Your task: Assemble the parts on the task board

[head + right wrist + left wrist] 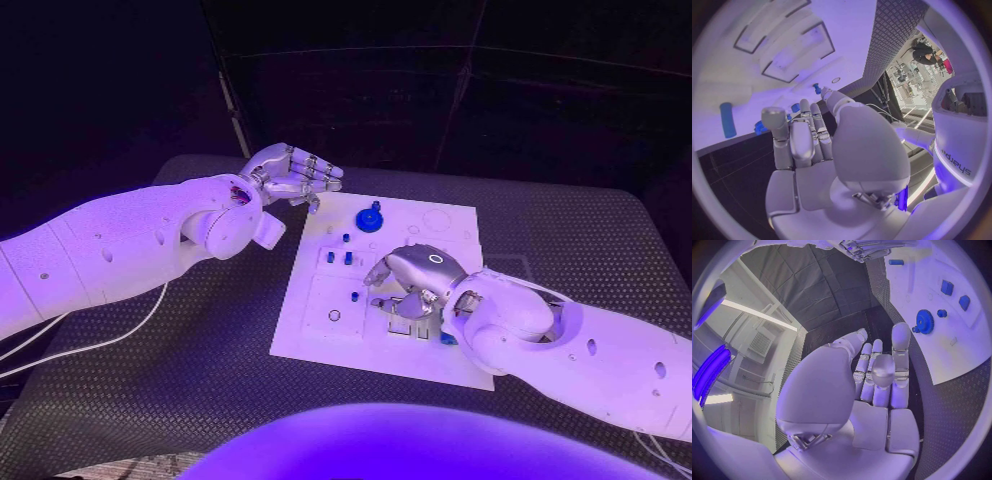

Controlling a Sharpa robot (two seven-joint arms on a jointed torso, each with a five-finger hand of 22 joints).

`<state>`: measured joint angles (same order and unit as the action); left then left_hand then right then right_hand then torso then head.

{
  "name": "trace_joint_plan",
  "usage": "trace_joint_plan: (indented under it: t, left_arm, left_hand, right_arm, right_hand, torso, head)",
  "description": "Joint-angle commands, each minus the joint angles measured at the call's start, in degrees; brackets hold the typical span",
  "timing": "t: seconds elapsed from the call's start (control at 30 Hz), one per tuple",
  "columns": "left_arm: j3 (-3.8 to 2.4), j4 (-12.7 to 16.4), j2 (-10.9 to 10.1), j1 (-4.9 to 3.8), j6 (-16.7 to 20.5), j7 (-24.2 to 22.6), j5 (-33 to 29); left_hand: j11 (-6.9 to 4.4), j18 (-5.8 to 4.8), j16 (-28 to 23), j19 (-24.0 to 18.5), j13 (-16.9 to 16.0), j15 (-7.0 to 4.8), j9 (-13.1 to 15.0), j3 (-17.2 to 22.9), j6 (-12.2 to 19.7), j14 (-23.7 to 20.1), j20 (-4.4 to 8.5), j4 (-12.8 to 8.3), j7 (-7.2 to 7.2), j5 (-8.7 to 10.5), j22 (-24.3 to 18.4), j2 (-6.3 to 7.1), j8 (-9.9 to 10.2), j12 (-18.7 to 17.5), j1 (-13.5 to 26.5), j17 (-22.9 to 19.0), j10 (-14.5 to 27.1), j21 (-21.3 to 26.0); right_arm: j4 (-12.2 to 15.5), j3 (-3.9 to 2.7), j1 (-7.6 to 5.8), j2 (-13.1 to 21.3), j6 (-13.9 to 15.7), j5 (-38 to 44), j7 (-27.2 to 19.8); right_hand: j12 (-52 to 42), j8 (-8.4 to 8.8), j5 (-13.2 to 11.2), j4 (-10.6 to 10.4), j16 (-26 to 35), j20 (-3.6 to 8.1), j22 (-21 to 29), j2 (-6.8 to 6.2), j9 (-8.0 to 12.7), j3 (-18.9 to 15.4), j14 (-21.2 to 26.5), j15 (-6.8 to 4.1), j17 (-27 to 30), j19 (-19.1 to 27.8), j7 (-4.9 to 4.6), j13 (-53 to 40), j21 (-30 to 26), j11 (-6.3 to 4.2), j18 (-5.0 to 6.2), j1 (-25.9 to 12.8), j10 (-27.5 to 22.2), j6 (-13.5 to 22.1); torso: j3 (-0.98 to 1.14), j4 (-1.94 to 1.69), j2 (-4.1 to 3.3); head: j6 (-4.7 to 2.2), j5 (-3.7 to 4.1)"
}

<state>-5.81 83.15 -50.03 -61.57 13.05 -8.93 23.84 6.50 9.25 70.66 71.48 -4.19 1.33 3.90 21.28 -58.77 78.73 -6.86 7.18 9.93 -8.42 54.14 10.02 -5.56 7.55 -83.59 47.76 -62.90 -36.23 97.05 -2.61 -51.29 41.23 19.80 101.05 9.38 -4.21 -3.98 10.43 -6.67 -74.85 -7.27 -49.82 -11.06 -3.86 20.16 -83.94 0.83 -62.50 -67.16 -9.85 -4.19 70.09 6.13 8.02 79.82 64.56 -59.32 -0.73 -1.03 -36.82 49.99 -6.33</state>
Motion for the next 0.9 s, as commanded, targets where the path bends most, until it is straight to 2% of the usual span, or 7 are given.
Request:
trace_joint_plan:
  t: [0.03, 0.17, 0.2, 0.3, 0.47, 0.67, 0.9]
  left_arm:
    - [-0.06, 0.0, 0.0, -0.07, -0.8, 0.0, -0.3]
    - [-0.05, -0.1, 0.0, -0.06, -1.0, 0.1, -0.3]
    - [-0.05, -0.1, -0.1, -0.06, -1.0, 0.1, -0.3]
    - [-0.04, -0.2, -0.1, -0.05, -1.1, 0.1, -0.3]
    - [-0.03, -0.2, -0.1, -0.03, -1.3, 0.1, -0.3]
    - [-0.03, 0.0, -0.1, -0.03, -1.4, 0.1, -0.3]
    - [-0.03, 0.0, -0.1, -0.03, -1.4, 0.0, -0.3]
  left_hand:
    - [0.0, 0.76, -0.3, -0.4, 0.1, -0.05, -0.1, 0.0, 0.0, -0.4, 0.03, -0.4, 0.46, -0.01, -0.1, -0.11, -0.1, 0.3, 0.5, -0.1, 0.5, 0.3]
    - [0.01, 0.76, -0.3, -0.4, 0.1, -0.03, -0.1, 0.0, 0.0, -0.4, 0.02, -0.4, 0.46, -0.01, -0.1, -0.11, -0.1, 0.4, 0.5, 0.0, 0.6, 0.4]
    - [0.01, 0.76, -0.3, -0.4, 0.1, -0.03, -0.1, 0.0, 0.0, -0.4, 0.02, -0.4, 0.46, -0.01, -0.1, -0.11, -0.1, 0.4, 0.5, 0.0, 0.6, 0.4]
    - [0.01, 0.76, -0.3, -0.4, 0.1, -0.03, -0.1, 0.0, 0.0, -0.4, 0.02, -0.4, 0.46, -0.01, -0.1, -0.11, -0.1, 0.4, 0.5, 0.0, 0.6, 0.4]
    - [0.01, 0.76, -0.3, -0.4, 0.1, -0.03, -0.1, 0.0, 0.0, -0.4, 0.02, -0.4, 0.46, -0.01, -0.1, -0.11, -0.1, 0.4, 0.5, 0.0, 0.6, 0.4]
    - [0.02, 0.75, -0.3, -0.4, 0.1, -0.02, 0.0, 0.0, 0.0, -0.4, 0.0, -0.4, 0.46, -0.01, -0.1, -0.14, -0.1, 0.4, 0.5, 0.0, 0.7, 0.4]
    - [0.02, 0.75, -0.3, -0.4, 0.1, -0.02, 0.0, 0.0, 0.0, -0.4, 0.0, -0.4, 0.46, -0.01, -0.1, -0.14, -0.1, 0.4, 0.5, 0.0, 0.7, 0.4]
  right_arm:
    - [1.1, -1.33, -0.22, 1.4, 5.9, -2.6, -0.9]
    - [1.9, -4.52, -0.24, 3.8, 5.9, -4.8, 0.2]
    - [2.2, -5.69, -0.24, 4.7, 5.3, -5.4, 0.9]
    - [2.9, -7.14, -0.26, 6.5, 3.4, -6.0, 2.4]
    - [3.5, -8.13, -0.28, 9.3, -0.6, -4.9, 5.2]
    - [3.0, -8.44, -0.28, 10.6, -4.9, -2.6, 7.2]
    - [1.6, -8.49, -0.27, 9.6, -8.5, -1.5, 7.8]
  right_hand:
    - [-0.4, 0.11, 0.4, 0.0, 0.2, -0.04, 0.2, 0.05, 0.0, -0.7, -1.1, 0.39, 0.1, 0.3, -0.15, 0.0, -0.2, 0.05, -0.12, -0.6, -0.2, 0.2]
    - [-1.0, 0.24, 0.7, -0.4, -0.1, 0.02, -0.1, 0.0, 0.0, -2.5, -1.2, 0.31, -0.3, -0.1, 0.0, 0.0, -0.2, -0.07, -0.19, -1.3, -0.3, 0.6]
    - [-1.2, 0.27, 0.8, -0.5, -0.2, 0.04, -0.2, 0.06, 0.0, -3.0, -1.3, 0.28, -0.4, -0.2, 0.05, 0.0, -0.1, -0.11, -0.22, -1.4, -0.3, 0.8]
    - [-1.8, 0.28, 0.6, -0.8, -0.5, 0.12, -0.6, 0.21, 0.0, -4.2, -1.4, 0.17, -0.7, -0.6, 0.19, -0.1, 0.1, -0.27, -0.31, -1.8, 0.2, 1.1]
    - [-2.7, 0.23, -1.7, -1.3, -0.8, 0.33, -1.0, 0.26, 0.0, -7.2, -1.5, -0.03, -1.0, -1.0, 0.39, -0.3, 0.2, -0.51, -0.4, -2.0, 0.5, 1.6]
    - [-3.3, 0.16, -2.2, -2.3, -0.7, 0.28, 0.2, 1.23, 0.0, -14.0, -1.4, 0.1, -0.5, -0.4, 0.42, -0.1, -0.7, -0.48, -0.2, -0.5, -1.3, 2.1]
    - [-3.8, 0.1, -2.1, -3.0, -0.6, 0.2, 0.5, 2.2, -0.1, -16.9, -1.4, 0.1, -0.1, -0.3, 0.42, -0.1, -0.9, -0.35, -0.19, 0.8, -2.1, 2.1]
  torso:
    - [-0.01, 0.05, -0.04]
    - [0.01, 0.0, 0.0]
    - [-0.02, -0.09, -0.04]
    - [-0.05, -0.08, -0.1]
    - [-0.08, -0.04, -0.16]
    - [-0.07, -0.12, -0.14]
    - [-0.01, -0.32, -0.16]
  head:
    - [0.01, 0.81]
    - [0.01, 1.72]
    - [0.01, 2.13]
    - [0.01, 2.44]
    - [0.01, 2.74]
    - [0.01, 2.93]
    - [0.01, 2.91]
